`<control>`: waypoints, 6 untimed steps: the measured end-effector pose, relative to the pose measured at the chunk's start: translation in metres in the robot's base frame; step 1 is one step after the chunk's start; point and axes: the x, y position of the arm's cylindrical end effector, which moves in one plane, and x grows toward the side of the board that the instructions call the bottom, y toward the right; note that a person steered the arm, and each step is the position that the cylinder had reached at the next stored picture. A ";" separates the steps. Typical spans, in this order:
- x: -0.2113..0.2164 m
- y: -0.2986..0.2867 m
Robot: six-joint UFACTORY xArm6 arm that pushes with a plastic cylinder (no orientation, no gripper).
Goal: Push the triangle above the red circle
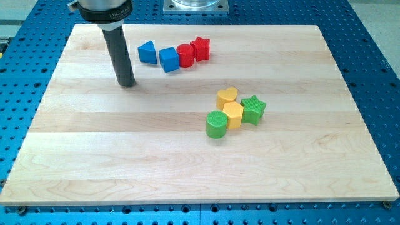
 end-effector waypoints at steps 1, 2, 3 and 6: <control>0.000 0.000; -0.003 -0.001; -0.006 -0.002; -0.048 0.025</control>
